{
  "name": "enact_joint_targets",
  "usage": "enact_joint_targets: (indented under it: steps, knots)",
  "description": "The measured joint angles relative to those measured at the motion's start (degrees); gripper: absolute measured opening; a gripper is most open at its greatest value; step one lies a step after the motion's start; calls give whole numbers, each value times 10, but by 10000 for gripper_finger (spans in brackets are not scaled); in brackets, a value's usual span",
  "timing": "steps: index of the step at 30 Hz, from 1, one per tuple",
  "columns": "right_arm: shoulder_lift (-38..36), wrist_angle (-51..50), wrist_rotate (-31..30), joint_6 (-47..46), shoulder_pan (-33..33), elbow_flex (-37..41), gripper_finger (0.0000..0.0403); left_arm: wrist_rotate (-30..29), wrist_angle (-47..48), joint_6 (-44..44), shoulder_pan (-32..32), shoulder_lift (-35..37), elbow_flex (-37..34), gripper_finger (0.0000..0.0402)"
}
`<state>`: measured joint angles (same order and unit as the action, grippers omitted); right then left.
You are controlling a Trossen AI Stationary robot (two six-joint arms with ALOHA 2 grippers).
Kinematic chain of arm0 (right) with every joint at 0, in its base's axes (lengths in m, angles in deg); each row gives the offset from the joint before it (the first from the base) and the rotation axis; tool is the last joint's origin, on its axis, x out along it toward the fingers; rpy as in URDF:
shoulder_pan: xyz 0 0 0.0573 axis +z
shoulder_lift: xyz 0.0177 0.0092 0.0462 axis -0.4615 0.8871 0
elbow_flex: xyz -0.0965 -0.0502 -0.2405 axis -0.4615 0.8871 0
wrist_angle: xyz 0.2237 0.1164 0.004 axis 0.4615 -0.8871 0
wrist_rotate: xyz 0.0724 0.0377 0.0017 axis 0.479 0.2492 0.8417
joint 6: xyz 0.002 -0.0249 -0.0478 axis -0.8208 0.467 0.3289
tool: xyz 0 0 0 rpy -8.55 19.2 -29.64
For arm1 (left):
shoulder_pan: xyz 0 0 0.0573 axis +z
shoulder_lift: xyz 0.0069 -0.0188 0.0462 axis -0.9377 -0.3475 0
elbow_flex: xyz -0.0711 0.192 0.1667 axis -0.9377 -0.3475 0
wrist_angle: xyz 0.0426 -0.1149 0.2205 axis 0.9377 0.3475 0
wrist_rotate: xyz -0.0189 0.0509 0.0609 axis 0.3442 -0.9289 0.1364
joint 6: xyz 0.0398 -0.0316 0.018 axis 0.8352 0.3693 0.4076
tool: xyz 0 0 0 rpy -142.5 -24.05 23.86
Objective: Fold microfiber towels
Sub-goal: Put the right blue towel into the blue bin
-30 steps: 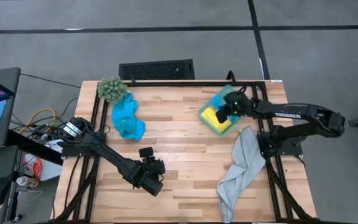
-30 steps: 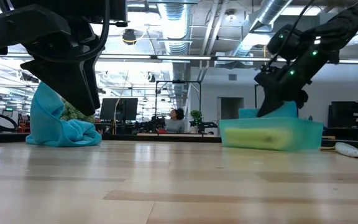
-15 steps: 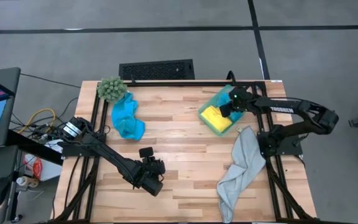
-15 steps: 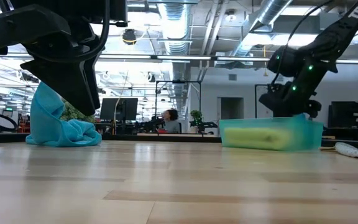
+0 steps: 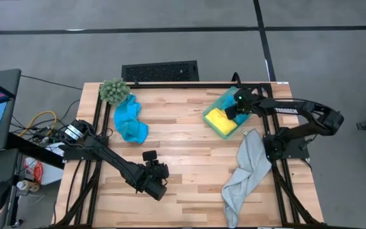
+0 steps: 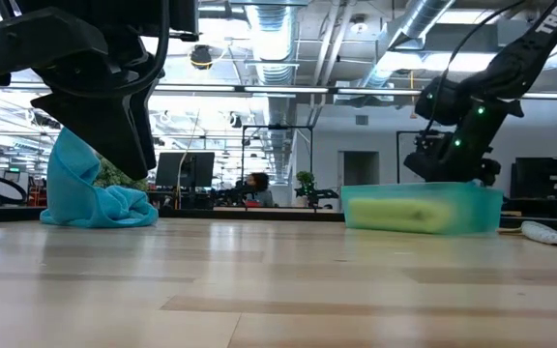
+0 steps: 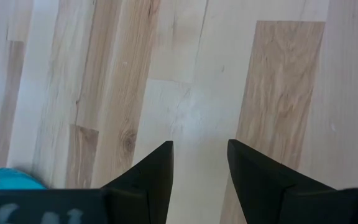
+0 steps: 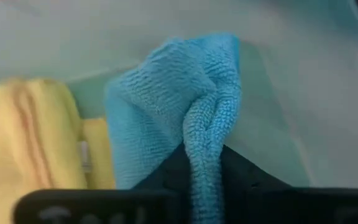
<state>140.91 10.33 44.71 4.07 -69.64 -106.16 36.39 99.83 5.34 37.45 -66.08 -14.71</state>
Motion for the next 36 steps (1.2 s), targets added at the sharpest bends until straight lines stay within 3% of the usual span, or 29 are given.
enact_joint_targets:
  steps: [10, 15, 21, 25, 31, 36]
  knots:
    - [8, -26, -27, 34, -5, -21, 205, 2, 0, -1, 0, 0, 0, 146]
    - [-29, -77, -69, 34, -7, -52, 224, 8, 0, -1, 0, 0, 0, 146]
    - [-87, -128, -78, 25, -3, -62, 203, 7, 9, 2, 0, 0, 0, 146]
    - [-106, -175, -77, 21, 12, -61, 156, -17, 36, 4, 1, 15, 0, 146]
    - [-79, -183, -76, 8, 28, -33, 83, -93, 39, 3, 1, 66, 0, 146]
    - [-36, -177, -76, 11, 23, -30, 55, -106, 39, 0, 1, 92, 0, 146]
